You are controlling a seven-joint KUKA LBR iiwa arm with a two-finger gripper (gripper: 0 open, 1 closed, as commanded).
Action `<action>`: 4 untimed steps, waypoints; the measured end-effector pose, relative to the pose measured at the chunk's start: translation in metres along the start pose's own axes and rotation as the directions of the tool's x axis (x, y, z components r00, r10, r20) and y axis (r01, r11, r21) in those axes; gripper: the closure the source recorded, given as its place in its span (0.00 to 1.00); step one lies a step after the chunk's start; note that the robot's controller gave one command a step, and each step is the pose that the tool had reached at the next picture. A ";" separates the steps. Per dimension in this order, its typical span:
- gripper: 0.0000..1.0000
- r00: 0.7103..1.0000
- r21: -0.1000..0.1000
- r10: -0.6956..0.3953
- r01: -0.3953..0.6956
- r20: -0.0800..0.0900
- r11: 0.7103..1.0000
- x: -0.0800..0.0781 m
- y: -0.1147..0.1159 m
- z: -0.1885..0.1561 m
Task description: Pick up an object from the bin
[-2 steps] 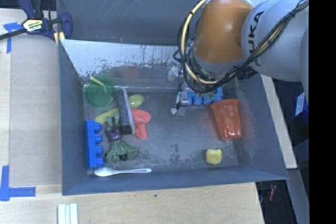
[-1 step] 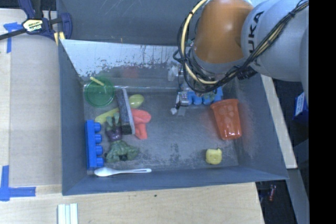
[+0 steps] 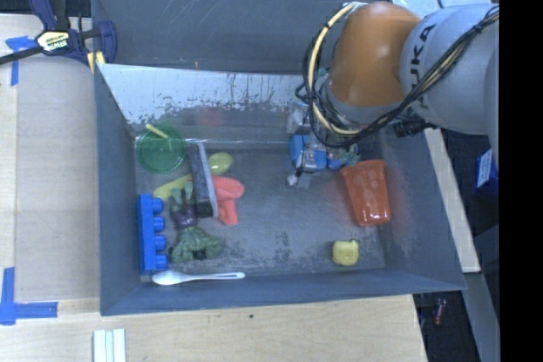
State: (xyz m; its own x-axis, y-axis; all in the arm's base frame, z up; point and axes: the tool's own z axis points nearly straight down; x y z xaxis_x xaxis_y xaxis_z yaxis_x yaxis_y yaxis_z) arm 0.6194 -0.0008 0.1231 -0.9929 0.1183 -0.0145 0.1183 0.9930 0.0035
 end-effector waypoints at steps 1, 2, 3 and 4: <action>0.00 1.000 -0.001 0.010 -0.010 0.000 1.000 0.000 -0.025 0.012; 0.00 0.993 0.001 -0.119 0.119 0.002 0.993 0.020 0.004 0.014; 0.00 0.997 -0.001 -0.080 0.080 0.005 0.997 0.002 -0.032 0.018; 0.00 0.997 0.000 -0.073 0.073 0.006 0.997 -0.004 -0.038 -0.008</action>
Offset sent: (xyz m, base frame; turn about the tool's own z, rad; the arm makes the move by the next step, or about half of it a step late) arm -0.0299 0.0425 -0.0142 -0.2004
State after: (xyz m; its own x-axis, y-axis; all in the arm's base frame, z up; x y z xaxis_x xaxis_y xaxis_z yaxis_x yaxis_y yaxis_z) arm 0.6185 -0.0387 0.1309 -0.9988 0.0453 -0.0203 0.0453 0.9990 0.0024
